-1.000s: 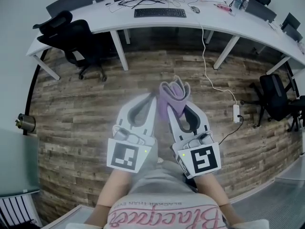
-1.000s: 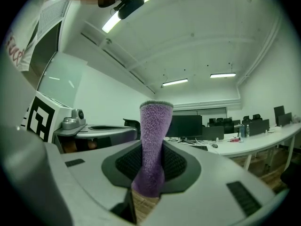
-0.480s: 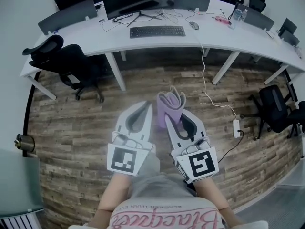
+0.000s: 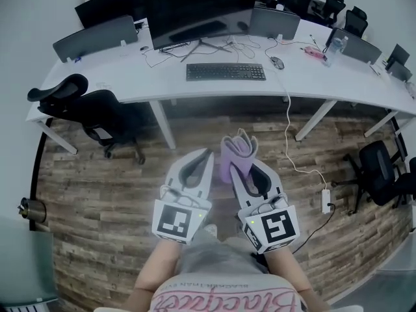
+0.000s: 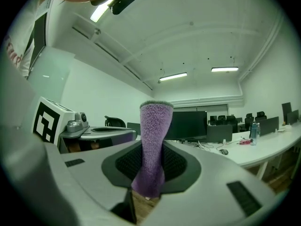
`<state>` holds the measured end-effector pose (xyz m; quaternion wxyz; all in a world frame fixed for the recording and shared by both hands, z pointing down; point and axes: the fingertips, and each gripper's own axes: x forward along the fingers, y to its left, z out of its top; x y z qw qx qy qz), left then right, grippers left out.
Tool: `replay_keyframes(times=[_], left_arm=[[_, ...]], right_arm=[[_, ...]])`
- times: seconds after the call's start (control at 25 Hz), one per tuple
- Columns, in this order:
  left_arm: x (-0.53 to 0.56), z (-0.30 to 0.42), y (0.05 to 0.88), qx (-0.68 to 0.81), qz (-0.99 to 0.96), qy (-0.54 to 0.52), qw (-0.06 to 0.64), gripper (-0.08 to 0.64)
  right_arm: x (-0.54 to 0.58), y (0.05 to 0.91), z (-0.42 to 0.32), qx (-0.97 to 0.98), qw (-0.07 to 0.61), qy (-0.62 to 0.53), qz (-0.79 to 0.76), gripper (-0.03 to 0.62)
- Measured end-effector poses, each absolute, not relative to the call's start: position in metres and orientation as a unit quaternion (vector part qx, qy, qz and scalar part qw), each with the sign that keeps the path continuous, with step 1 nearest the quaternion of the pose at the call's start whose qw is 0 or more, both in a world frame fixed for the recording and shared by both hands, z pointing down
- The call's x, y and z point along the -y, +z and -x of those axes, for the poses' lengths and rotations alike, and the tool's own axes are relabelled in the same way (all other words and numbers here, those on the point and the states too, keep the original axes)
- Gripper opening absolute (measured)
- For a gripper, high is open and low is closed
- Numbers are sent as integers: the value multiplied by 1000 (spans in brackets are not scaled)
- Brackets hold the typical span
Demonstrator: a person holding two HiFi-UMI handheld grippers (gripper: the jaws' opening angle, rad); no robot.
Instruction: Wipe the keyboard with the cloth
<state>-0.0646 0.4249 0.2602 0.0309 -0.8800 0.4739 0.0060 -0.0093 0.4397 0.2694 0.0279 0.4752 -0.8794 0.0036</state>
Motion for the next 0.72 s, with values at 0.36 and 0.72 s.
replay_keyframes(times=[0.36, 0.72], left_arm=[[-363, 75, 269, -475, 880, -2, 27, 5], [-288, 78, 280, -488, 873, -4, 13, 5]], right_arm=[[-379, 277, 20, 882, 43, 10, -470, 89], [-303, 284, 21, 887, 37, 17, -460, 89]])
